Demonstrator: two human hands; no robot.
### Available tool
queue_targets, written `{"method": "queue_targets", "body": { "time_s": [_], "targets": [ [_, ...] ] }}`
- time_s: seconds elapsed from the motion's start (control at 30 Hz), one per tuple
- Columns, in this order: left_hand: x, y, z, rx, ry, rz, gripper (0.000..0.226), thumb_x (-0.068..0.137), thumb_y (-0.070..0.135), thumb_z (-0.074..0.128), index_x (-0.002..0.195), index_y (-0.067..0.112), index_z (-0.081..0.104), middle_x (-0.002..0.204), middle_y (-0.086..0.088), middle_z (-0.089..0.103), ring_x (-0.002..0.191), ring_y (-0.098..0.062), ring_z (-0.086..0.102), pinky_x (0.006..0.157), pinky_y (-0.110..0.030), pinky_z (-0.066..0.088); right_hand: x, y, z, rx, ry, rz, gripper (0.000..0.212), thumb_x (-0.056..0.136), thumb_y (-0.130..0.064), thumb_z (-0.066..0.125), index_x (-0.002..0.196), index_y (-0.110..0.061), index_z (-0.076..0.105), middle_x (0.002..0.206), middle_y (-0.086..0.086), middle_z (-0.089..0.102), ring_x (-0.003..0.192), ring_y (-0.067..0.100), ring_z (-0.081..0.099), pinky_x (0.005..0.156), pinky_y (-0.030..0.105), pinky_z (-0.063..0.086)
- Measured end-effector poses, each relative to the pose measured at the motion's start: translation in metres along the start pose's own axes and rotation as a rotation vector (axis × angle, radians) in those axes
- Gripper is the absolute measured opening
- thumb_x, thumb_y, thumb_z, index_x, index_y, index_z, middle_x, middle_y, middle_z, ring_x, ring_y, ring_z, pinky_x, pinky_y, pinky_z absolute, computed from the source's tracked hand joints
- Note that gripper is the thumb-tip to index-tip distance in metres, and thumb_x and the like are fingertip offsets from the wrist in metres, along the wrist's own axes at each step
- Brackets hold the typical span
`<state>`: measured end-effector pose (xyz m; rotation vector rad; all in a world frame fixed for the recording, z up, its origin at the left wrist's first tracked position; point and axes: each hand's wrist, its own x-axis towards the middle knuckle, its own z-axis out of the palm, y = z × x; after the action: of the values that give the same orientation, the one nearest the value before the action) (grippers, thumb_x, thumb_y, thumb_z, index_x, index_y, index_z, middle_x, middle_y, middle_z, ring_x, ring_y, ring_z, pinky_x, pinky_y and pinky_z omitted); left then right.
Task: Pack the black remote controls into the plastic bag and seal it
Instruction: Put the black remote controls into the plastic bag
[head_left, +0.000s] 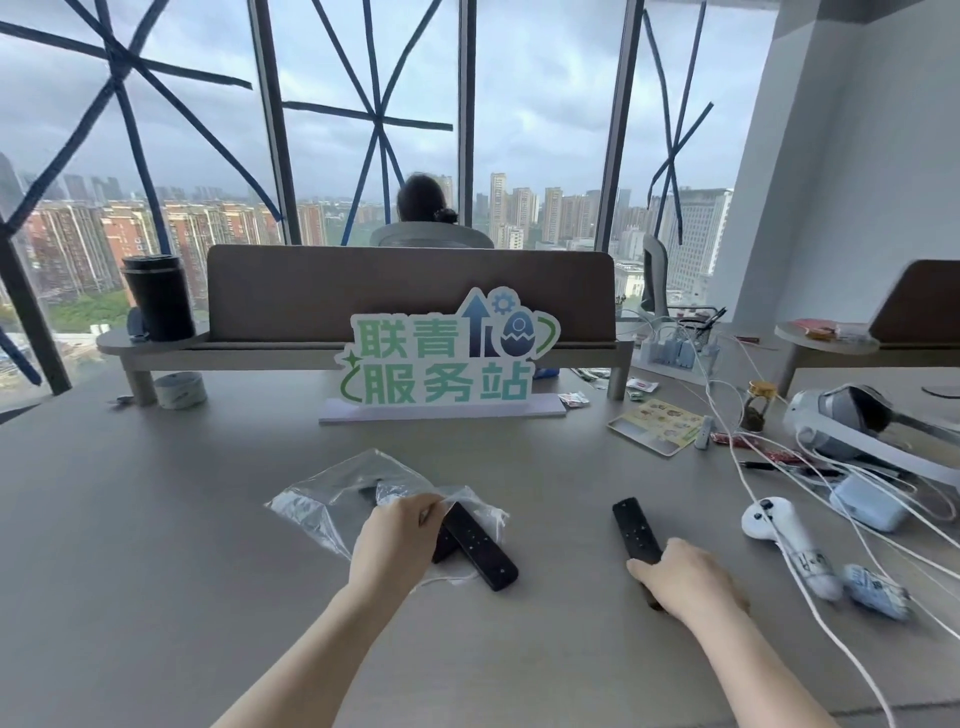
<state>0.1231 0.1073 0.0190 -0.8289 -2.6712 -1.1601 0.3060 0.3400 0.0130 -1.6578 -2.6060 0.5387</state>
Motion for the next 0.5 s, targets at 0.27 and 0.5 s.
{"method": "queue_targets", "body": {
  "time_s": [0.27,0.5],
  "targets": [
    [0.000,-0.004,-0.005,-0.001,0.005,0.004,0.022,0.091,0.036,0.050,0.089,0.031,0.071,0.070,0.006,0.068,0.074,-0.024,0.061,0.061,-0.029,0.044,-0.045,-0.026,-0.024,0.674,-0.526,-0.339,0.025,0.093,-0.033,0.061,0.076,-0.014,0.061,0.058,0.007,0.060,0.033,0.012,0.024,0.036,0.020,0.015],
    [-0.004,-0.005,-0.010,0.008,0.043,0.026,0.024,0.091,0.036,0.049,0.099,0.032,0.072,0.086,0.001,0.076,0.084,-0.026,0.066,0.067,-0.031,0.050,-0.066,-0.119,0.035,0.945,-0.584,-0.349,0.016,0.097,-0.018,0.055,0.088,-0.010,0.065,0.077,0.011,0.065,0.040,0.017,0.052,0.036,0.026,0.042]
  ]
}}
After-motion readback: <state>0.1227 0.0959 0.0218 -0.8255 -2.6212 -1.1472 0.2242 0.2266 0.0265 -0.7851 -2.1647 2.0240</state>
